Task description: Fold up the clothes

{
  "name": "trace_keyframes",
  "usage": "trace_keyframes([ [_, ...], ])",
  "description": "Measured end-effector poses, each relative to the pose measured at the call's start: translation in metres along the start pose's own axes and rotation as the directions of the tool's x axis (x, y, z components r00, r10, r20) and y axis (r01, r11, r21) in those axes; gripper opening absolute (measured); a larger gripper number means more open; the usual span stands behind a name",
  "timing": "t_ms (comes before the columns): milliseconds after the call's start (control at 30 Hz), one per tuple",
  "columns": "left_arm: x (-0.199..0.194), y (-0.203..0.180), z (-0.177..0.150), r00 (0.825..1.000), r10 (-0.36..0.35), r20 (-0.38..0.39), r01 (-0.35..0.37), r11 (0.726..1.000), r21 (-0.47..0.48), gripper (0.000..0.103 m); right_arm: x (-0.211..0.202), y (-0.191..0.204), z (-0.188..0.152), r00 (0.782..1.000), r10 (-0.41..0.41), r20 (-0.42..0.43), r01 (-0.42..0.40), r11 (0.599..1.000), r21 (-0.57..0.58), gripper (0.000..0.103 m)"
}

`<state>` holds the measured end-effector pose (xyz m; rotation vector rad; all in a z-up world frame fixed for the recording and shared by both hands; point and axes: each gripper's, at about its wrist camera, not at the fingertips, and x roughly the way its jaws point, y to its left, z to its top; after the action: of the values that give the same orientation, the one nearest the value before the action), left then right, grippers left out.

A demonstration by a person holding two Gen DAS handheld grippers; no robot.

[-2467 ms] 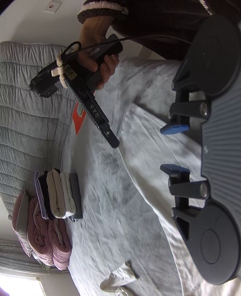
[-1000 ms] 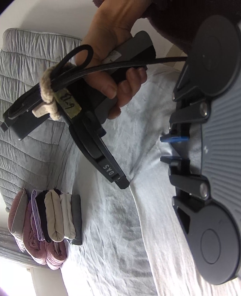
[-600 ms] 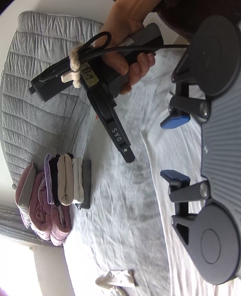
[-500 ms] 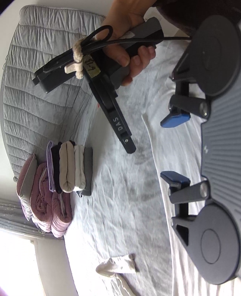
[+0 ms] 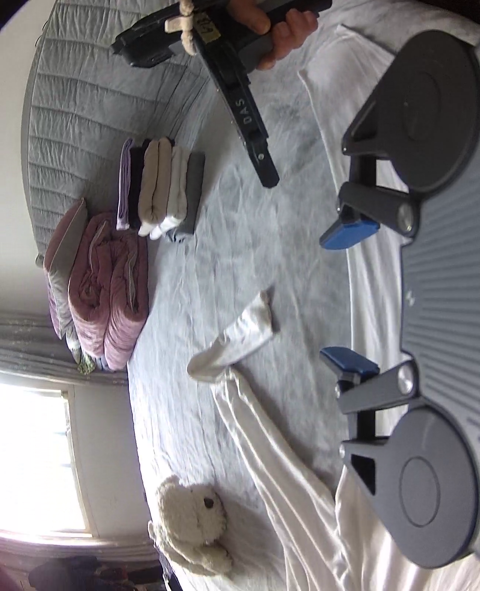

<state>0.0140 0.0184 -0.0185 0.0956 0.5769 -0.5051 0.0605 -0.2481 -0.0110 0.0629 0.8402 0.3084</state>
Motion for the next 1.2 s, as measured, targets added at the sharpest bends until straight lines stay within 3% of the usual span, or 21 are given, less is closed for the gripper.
trace_keyframes([
  [267, -0.008, 0.095, 0.002, 0.986, 0.167, 0.026, -0.164, 0.983, -0.082, 0.062, 0.047, 0.054, 0.040, 0.996, 0.094, -0.010, -0.094, 0.994, -0.051, 0.037],
  [633, -0.018, 0.216, -0.007, 0.923, 0.383, 0.048, -0.358, 0.896, -0.264, 0.062, 0.125, 0.147, 0.098, 0.979, 0.197, -0.048, -0.203, 0.961, -0.189, 0.037],
  [800, -0.023, 0.252, -0.020, 0.913, 0.407, 0.037, -0.371, 0.863, -0.343, 0.062, 0.164, 0.192, 0.121, 0.967, 0.248, -0.056, -0.254, 0.937, -0.239, 0.037],
  [1000, -0.023, 0.283, -0.036, 0.929, 0.370, 0.023, -0.323, 0.838, -0.440, 0.060, 0.212, 0.247, 0.143, 0.947, 0.303, -0.107, -0.322, 0.900, -0.294, 0.037],
  [1200, -0.028, 0.299, -0.042, 0.934, 0.354, 0.038, -0.287, 0.812, -0.508, 0.058, 0.246, 0.290, 0.150, 0.932, 0.314, -0.183, -0.361, 0.856, -0.369, 0.037],
])
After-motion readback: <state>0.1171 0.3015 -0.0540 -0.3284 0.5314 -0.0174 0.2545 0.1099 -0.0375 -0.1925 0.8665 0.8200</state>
